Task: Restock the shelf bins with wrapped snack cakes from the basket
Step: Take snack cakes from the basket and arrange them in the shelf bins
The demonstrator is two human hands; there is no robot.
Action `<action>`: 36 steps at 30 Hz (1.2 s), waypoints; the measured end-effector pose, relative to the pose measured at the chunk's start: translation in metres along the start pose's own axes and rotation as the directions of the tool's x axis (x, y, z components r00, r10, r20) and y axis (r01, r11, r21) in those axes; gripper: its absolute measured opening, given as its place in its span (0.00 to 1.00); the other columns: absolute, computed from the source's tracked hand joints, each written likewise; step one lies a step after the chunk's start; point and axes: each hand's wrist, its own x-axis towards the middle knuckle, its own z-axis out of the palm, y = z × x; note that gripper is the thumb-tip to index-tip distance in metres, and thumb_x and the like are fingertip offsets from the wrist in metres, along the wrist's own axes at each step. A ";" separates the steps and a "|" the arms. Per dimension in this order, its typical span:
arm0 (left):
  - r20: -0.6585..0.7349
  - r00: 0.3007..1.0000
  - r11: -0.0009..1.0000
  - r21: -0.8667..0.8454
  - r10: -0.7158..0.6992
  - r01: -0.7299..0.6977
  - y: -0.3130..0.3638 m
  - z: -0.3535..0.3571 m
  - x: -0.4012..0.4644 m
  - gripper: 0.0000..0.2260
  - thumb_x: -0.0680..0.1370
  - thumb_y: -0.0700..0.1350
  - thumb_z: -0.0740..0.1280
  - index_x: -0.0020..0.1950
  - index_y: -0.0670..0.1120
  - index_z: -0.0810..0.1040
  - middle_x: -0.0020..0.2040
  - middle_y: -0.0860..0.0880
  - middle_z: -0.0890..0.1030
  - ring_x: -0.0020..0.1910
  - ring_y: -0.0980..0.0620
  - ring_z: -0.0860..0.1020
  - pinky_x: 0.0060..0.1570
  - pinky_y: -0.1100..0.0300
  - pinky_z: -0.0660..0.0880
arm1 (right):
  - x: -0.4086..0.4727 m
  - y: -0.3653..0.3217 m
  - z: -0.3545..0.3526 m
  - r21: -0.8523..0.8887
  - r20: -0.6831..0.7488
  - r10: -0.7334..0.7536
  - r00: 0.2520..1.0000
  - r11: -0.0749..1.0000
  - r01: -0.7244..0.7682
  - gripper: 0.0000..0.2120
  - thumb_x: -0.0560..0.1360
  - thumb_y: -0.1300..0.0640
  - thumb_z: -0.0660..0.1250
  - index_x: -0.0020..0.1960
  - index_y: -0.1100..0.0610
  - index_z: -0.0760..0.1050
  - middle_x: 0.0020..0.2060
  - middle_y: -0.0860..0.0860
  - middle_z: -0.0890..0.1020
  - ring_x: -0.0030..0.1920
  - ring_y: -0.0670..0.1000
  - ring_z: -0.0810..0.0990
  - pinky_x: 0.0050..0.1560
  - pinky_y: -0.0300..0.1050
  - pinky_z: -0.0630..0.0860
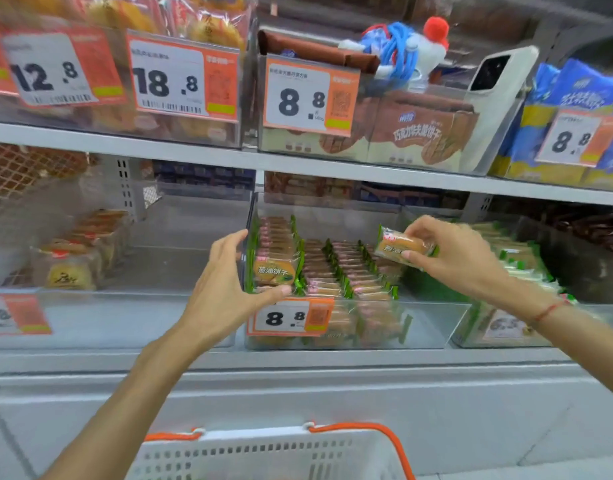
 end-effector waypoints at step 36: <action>-0.100 0.995 0.998 0.059 -0.027 0.033 -0.005 0.008 -0.002 0.49 0.59 0.58 0.79 0.75 0.54 0.60 0.71 0.56 0.68 0.59 0.60 0.70 0.58 0.53 0.72 | 0.049 0.043 0.067 -0.383 0.358 0.057 0.932 0.919 0.091 0.13 0.76 0.51 0.66 0.60 0.46 0.75 0.58 0.48 0.79 0.57 0.53 0.78 0.53 0.44 0.73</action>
